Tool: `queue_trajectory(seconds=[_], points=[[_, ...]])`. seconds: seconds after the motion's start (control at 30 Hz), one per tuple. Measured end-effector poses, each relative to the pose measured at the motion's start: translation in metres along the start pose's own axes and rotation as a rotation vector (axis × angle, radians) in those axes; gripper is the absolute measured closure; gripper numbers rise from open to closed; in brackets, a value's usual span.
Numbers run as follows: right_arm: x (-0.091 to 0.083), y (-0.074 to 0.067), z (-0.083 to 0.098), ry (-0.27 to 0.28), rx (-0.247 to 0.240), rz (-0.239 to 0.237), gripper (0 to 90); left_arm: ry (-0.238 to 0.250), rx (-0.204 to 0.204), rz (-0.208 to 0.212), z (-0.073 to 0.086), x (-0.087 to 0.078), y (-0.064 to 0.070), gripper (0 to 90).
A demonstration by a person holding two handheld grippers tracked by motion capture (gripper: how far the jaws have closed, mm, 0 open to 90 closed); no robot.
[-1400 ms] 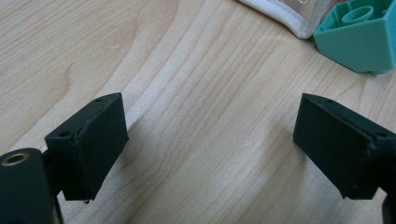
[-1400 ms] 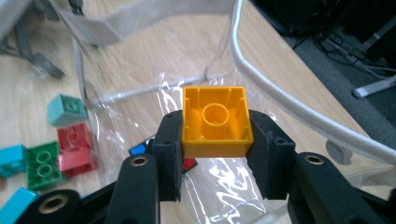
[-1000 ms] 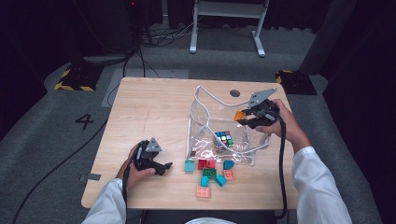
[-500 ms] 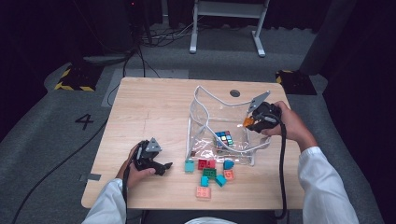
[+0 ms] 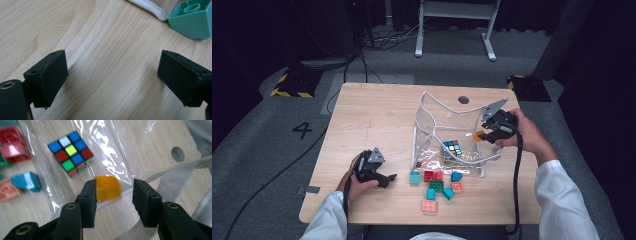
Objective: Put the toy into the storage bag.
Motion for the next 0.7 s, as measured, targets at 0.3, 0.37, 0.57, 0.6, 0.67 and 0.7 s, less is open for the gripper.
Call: queue_trajectory(seconds=[0.3, 0.37, 0.57, 0.6, 0.67, 0.7], points=[[-0.022, -0.001, 0.013, 0.168, 0.08, -0.031, 47.9, 0.0, 0.0, -0.001, 0.0, 0.0, 0.0, 9.6], [-0.029, 0.0, 0.018, 0.22, 0.102, -0.028, 45.7, 0.0, 0.001, 0.0, 0.0, 0.0, 0.0, 9.6], [-0.046, -0.003, 0.03, 0.319, 0.11, -0.001, 35.9, -0.001, 0.001, 0.0, 0.0, 0.0, 0.0, 9.6], [-0.049, -0.005, 0.032, 0.335, 0.117, 0.01, 34.1, -0.001, 0.001, 0.0, 0.0, 0.0, 0.0, 9.6], [-0.056, -0.006, 0.036, 0.366, 0.123, 0.021, 32.8, -0.001, 0.001, 0.0, 0.0, 0.0, 0.0, 9.6], [-0.059, -0.007, 0.038, 0.382, 0.135, 0.024, 31.7, -0.001, 0.001, 0.001, 0.0, 0.0, 0.0, 9.7]])
Point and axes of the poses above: each handheld gripper's, and its own axes: x roughly forward along the jaws, z roughly out of its underside, y roughly to its right, the point moved 2 cm from there along x, roughly forward along the jaws, and after that the axes turned 7 degrees about x, right-handed, at the moved point
